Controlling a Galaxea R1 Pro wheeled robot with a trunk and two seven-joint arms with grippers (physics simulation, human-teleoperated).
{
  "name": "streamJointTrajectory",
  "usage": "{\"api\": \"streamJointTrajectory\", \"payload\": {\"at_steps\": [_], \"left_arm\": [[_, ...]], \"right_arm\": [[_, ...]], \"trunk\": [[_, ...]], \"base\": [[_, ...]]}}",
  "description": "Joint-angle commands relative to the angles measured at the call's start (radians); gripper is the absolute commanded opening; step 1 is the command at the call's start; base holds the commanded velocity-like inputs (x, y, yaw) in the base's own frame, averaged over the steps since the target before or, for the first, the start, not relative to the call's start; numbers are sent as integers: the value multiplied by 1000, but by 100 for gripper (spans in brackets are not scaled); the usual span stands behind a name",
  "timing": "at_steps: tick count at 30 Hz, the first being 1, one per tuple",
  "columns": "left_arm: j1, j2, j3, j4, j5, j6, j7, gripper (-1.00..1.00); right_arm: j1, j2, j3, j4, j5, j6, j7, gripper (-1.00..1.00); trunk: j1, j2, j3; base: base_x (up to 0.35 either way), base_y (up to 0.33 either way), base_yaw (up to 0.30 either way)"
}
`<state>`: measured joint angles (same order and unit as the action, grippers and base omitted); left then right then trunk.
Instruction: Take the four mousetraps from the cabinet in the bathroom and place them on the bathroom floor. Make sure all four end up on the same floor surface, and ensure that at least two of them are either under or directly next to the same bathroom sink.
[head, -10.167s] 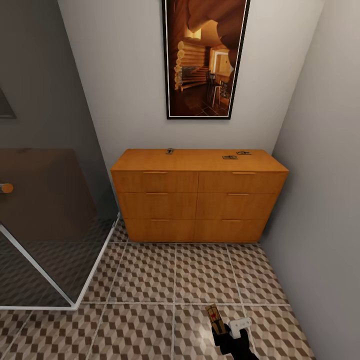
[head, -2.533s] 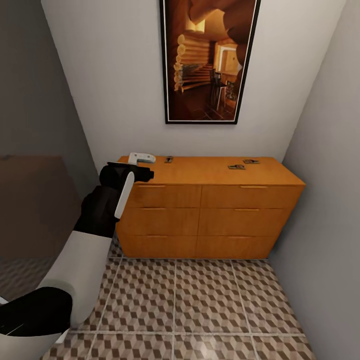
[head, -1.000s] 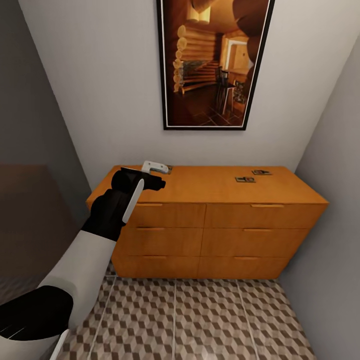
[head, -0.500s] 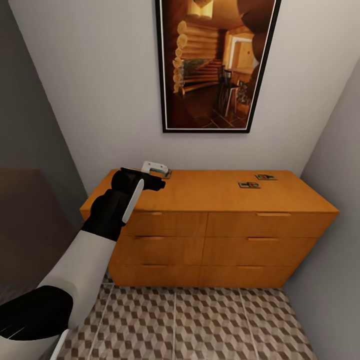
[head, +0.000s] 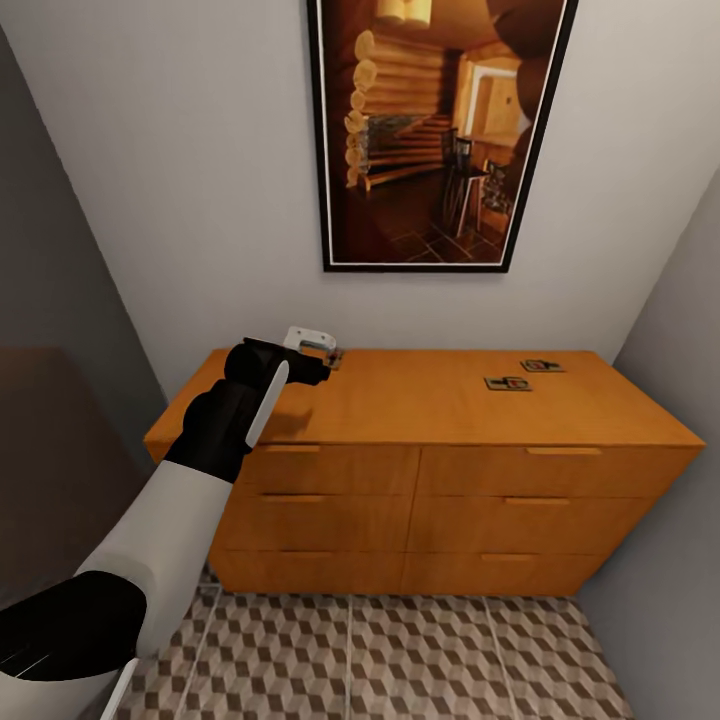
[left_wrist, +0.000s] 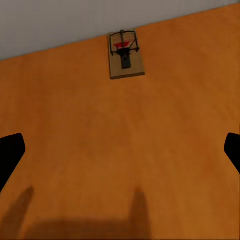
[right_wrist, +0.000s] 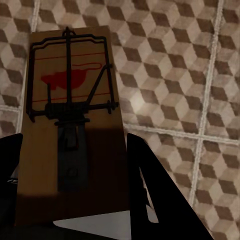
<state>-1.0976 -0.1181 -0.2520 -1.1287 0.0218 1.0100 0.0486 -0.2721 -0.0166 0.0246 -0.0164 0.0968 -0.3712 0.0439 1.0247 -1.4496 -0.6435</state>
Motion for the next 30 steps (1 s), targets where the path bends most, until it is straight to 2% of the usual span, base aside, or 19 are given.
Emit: {"api": "streamJointTrajectory", "payload": {"at_steps": [1, 10, 30], "left_arm": [[0, 0, -1, 1, 3, 4, 5, 100], [1, 0, -1, 7, 3, 4, 5, 100], [1, 0, -2, 14, 3, 4, 5, 100]], "right_arm": [[0, 0, 1, 1, 4, -3, -3, -100], [-1, 0, 1, 1, 4, -3, -3, -100], [-1, 0, 1, 1, 4, -3, -3, -100]], "trunk": [[0, 0, -1], [0, 0, -1], [0, 0, -1]], "base": [[165, 0, 0], [146, 0, 0], [35, -24, 0]]}}
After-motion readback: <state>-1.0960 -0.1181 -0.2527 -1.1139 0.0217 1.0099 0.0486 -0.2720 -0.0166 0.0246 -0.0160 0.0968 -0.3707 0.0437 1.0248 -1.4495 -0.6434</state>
